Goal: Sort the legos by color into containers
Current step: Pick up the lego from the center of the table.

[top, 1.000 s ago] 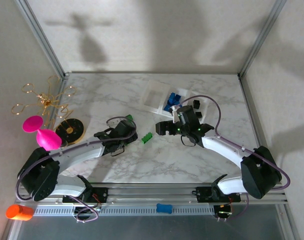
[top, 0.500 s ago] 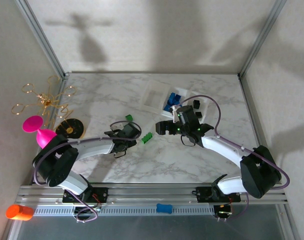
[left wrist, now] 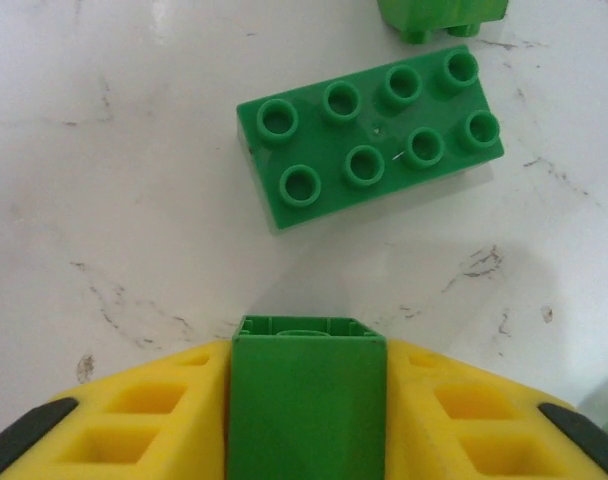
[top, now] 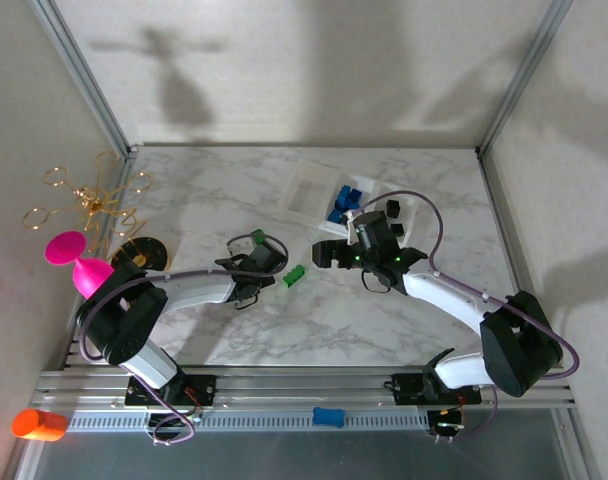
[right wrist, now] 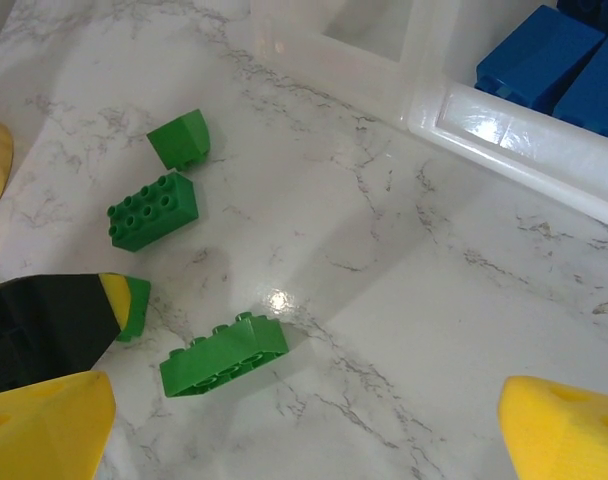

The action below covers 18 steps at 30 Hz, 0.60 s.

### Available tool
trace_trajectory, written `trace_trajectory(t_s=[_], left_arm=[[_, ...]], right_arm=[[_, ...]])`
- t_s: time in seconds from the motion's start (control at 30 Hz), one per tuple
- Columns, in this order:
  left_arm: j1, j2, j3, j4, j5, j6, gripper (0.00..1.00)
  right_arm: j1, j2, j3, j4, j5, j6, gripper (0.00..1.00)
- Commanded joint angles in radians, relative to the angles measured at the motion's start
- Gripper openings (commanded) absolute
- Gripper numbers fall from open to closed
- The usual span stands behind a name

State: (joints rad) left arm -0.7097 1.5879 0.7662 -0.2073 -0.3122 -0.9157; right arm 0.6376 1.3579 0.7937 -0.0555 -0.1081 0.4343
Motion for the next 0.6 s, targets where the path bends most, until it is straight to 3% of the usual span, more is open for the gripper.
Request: trace_trajectory(t_s=[0.0,0.2,0.33,0.57], left_arm=[[-0.003,-0.032,-0.014,0.005,-0.033,0.023,0.34],[-0.010,-0.127,-0.014,-0.049,-0.067,0.063,0.32],[-0.009,-0.162,0.057,-0.048,-0.073,0.141,0.34],[0.012,0.029,0.347,-0.020,-0.070,0.313,0.34]], right_arm=[[0.000,-0.005,0.001,0.023,0.012,0.029,0.99],[0.001,-0.033,0.017,0.009,0.020,0.056,0.99],[-0.013,-0.035,0.062,-0.067,0.115,0.105,0.99],[-0.114,-0.047,0.082,-0.060,0.099,0.164,0.99]])
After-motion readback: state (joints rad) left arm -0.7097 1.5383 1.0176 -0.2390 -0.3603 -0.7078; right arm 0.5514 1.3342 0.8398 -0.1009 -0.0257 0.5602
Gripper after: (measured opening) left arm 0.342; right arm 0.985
